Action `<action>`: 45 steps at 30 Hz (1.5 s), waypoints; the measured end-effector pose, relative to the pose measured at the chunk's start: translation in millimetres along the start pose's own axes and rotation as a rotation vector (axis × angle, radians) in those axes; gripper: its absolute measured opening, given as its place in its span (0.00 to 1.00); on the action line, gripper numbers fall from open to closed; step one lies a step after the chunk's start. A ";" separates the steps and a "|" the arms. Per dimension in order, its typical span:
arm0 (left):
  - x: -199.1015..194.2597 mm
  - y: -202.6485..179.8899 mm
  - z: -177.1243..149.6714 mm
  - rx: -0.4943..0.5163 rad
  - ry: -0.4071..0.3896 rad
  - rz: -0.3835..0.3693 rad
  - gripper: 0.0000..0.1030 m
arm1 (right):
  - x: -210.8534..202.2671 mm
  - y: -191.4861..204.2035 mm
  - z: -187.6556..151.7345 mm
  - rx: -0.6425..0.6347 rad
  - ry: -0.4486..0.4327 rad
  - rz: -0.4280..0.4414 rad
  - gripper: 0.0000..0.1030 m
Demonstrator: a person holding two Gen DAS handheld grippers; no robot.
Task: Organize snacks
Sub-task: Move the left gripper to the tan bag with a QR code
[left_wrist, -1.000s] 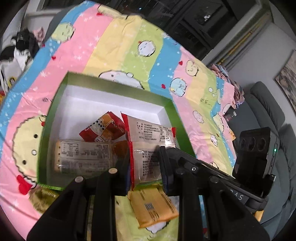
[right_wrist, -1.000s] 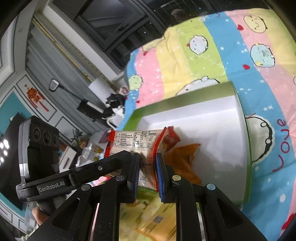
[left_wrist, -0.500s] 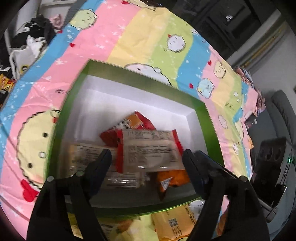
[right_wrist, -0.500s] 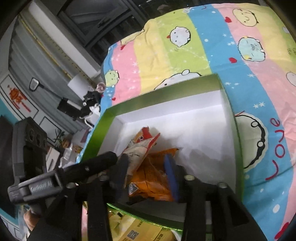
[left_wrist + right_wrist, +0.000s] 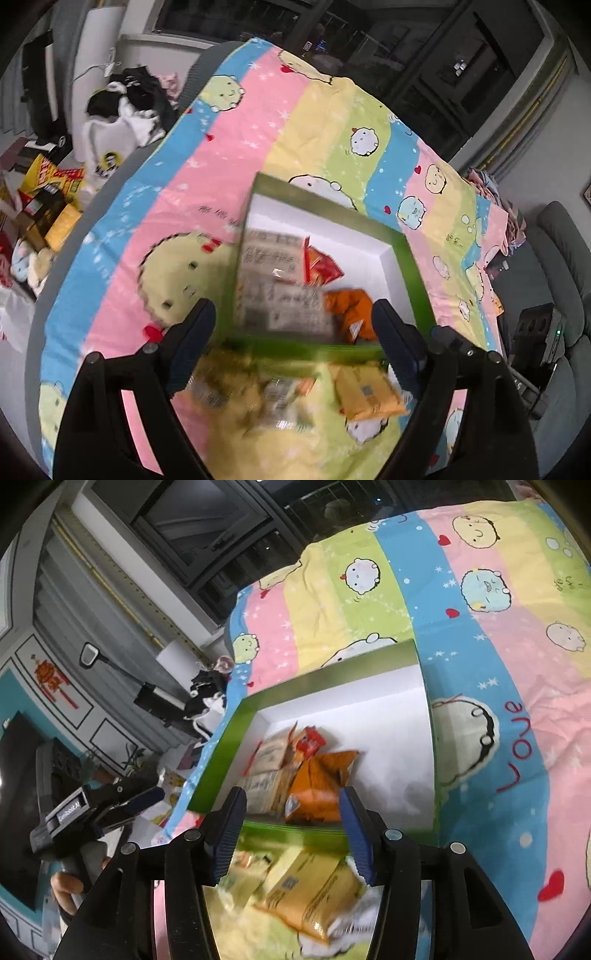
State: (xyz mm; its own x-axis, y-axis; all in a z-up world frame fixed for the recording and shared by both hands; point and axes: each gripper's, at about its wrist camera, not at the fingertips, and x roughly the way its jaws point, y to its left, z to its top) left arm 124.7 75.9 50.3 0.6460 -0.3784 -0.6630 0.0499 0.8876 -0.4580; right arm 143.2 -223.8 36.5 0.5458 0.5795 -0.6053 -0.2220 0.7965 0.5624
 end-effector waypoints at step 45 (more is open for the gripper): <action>28.0 -54.1 -96.2 -0.020 0.221 -0.228 0.84 | -36.6 -27.8 -85.6 0.087 0.095 0.045 0.52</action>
State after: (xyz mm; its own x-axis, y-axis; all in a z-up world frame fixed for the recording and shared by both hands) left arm 66.9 -8.0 -0.4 0.4384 -0.6168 -0.6537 0.1579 0.7689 -0.6196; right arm 60.2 -252.4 -5.2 0.4573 0.6310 -0.6267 -0.1716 0.7540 0.6341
